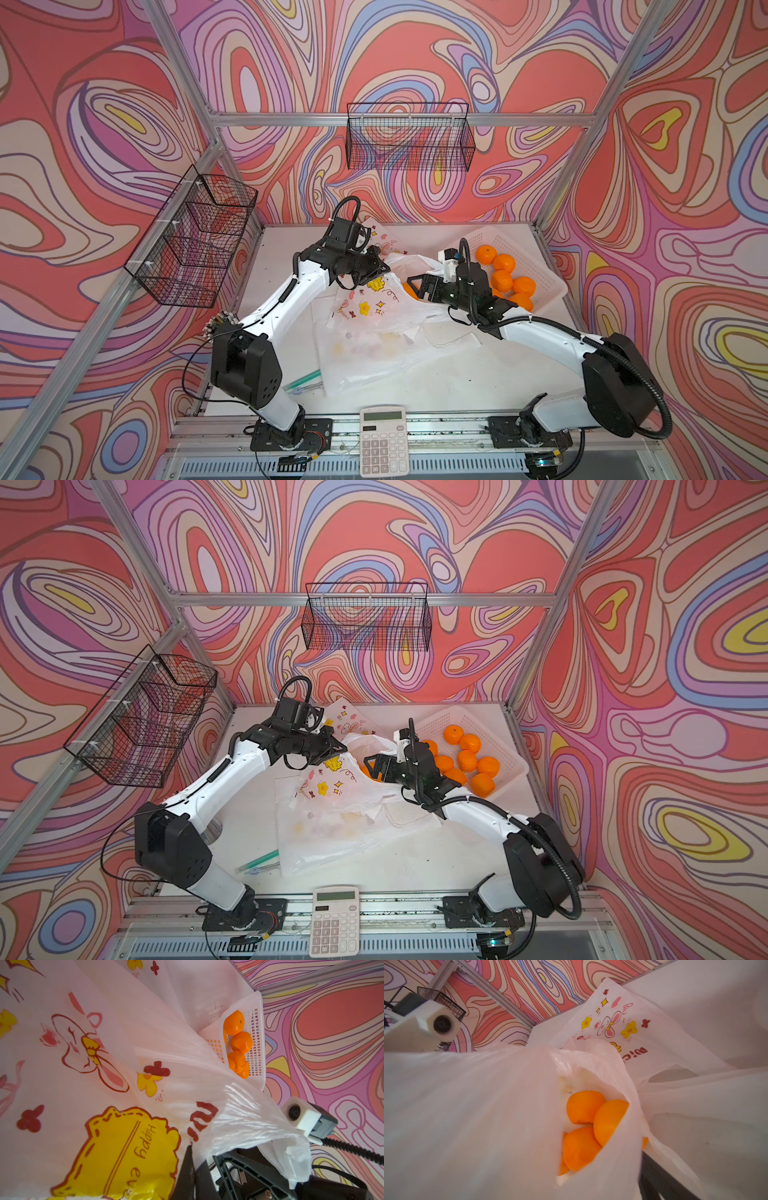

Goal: Place the oranges into plastic bags & tie knots
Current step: Place the orange in the plastic bag, then adjust the plastic bag.

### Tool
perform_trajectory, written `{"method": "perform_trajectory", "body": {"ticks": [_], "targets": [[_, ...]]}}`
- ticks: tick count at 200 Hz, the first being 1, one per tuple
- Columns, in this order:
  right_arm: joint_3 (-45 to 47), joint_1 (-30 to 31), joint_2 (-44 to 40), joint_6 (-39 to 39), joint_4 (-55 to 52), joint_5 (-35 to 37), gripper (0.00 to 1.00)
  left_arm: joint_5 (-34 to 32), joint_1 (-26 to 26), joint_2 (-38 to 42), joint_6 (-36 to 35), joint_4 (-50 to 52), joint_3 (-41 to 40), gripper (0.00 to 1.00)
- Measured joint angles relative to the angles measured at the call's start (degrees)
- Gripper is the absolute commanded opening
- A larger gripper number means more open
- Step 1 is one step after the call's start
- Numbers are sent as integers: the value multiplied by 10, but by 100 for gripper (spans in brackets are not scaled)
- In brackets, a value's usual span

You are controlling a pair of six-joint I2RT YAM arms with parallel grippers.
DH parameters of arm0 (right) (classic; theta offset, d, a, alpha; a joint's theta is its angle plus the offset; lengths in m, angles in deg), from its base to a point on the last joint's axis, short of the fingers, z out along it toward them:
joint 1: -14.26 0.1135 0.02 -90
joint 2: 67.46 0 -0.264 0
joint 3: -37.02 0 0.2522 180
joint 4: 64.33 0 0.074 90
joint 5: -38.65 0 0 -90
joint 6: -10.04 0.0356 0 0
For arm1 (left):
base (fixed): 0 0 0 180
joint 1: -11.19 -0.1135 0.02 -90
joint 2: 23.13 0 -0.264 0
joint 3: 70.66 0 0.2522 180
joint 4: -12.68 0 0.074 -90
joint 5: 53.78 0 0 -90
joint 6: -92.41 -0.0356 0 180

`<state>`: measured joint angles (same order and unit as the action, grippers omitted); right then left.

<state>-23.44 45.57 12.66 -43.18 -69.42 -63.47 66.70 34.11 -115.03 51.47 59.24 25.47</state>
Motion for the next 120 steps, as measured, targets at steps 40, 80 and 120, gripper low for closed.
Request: {"method": "perform_trajectory", "body": {"ticks": [40, 80, 120], "targets": [[35, -12, -82, -32, -65, 6, 98, 0, 0, 0, 0, -1, -1, 0], [64, -48, -169, -66, -129, -9, 98, 0, 0, 0, 0, -5, -1, 0], [69, -92, -224, -73, -169, -58, 98, 4, 0, 0, 0, -14, -1, 0]]}}
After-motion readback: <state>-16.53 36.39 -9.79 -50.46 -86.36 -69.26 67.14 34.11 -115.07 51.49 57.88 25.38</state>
